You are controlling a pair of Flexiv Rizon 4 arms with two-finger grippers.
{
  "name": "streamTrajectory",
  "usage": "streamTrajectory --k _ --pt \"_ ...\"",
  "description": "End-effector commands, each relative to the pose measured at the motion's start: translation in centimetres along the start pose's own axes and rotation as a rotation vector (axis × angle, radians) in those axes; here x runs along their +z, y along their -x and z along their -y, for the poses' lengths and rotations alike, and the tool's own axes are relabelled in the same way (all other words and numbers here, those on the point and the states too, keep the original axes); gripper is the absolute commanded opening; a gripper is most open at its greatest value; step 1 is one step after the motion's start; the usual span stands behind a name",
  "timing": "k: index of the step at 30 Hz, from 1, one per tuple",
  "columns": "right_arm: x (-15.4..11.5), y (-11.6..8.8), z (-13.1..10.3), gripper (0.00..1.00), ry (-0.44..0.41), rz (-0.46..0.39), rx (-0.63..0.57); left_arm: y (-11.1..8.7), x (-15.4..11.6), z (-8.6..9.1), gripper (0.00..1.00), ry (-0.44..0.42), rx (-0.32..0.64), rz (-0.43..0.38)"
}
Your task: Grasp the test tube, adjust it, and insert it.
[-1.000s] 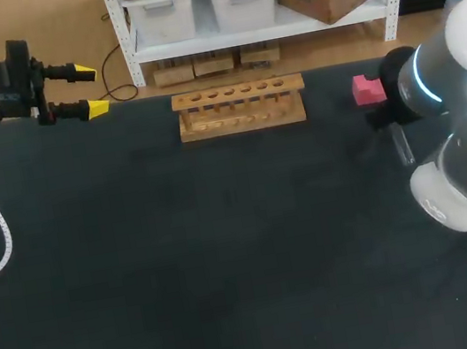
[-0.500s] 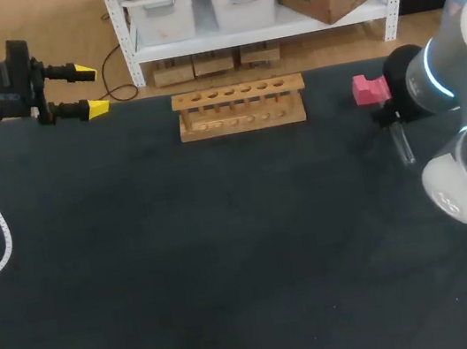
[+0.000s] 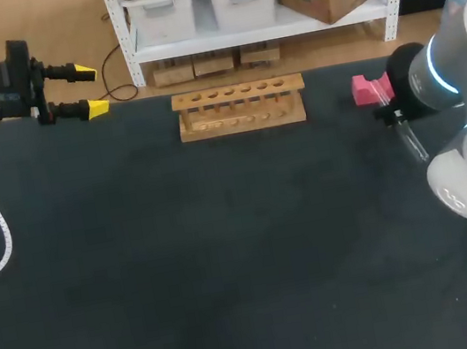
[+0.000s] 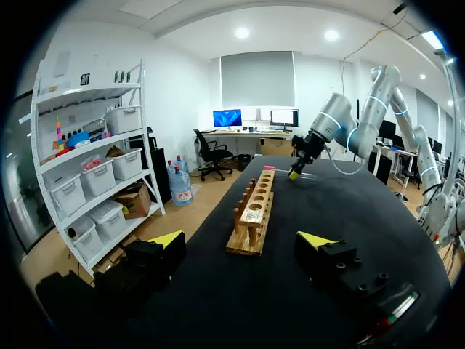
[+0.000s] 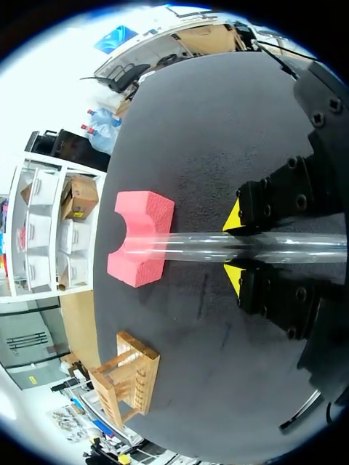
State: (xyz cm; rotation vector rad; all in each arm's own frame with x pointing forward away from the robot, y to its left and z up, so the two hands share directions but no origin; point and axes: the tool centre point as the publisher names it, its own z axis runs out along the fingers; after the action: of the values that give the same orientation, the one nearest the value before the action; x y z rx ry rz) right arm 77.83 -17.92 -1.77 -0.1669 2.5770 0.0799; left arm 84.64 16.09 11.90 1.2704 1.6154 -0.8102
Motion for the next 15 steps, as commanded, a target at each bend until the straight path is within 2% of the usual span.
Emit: streamTrajectory --k 1,7,15 --pt "-1.3 -0.1 -0.4 0.00 -0.015 -0.010 0.031 -0.1 0.0 -0.1 1.00 -0.001 0.003 0.003" --pt "-2.0 -0.3 -0.7 0.00 -0.043 -0.022 0.108 -0.1 0.0 -0.1 1.00 -0.001 0.003 0.003" --pt "-3.4 0.2 -2.3 0.00 -0.158 -0.045 0.258 -0.1 0.0 -0.1 1.00 -0.001 0.003 0.003"
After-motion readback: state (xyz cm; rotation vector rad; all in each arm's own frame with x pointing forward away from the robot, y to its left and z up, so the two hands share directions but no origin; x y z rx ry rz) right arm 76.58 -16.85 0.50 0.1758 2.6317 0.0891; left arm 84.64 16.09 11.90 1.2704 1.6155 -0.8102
